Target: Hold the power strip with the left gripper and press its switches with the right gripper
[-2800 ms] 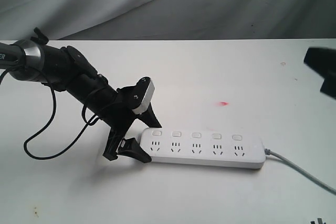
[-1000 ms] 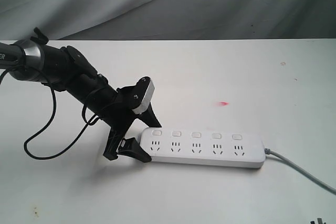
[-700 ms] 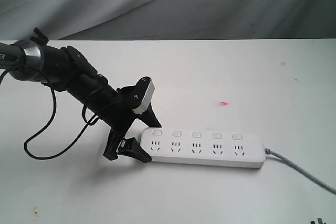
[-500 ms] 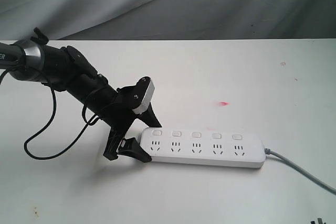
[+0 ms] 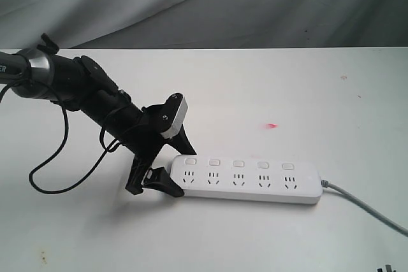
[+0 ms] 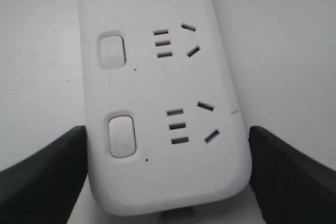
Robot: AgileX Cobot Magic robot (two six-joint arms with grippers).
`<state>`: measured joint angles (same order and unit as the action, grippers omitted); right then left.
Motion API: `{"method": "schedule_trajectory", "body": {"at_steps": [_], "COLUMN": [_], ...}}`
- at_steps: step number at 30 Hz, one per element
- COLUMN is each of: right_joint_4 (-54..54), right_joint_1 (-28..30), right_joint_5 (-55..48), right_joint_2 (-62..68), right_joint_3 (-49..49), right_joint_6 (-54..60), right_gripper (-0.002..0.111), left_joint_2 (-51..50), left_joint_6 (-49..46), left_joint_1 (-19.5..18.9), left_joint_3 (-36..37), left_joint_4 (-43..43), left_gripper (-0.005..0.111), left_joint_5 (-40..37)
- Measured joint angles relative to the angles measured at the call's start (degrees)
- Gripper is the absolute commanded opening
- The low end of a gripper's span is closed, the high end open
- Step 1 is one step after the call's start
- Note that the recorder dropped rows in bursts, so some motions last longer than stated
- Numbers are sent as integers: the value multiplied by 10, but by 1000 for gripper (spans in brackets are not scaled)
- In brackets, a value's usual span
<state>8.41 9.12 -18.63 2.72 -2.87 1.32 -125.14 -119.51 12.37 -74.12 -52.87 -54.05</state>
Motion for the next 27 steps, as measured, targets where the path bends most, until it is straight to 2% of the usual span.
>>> {"method": "schedule_trajectory", "body": {"at_steps": [27], "right_joint_4": [-2], "right_joint_1": [0], "right_joint_5": [-10], "right_joint_2": [-24], "right_joint_3": [27], "right_joint_6": [-23], "right_gripper": [0], "left_joint_2": [0], "left_joint_6": [0], "left_joint_1": [0], "left_joint_3": [0], "left_joint_4": [0], "left_gripper": [0], "left_joint_5": [0]}}
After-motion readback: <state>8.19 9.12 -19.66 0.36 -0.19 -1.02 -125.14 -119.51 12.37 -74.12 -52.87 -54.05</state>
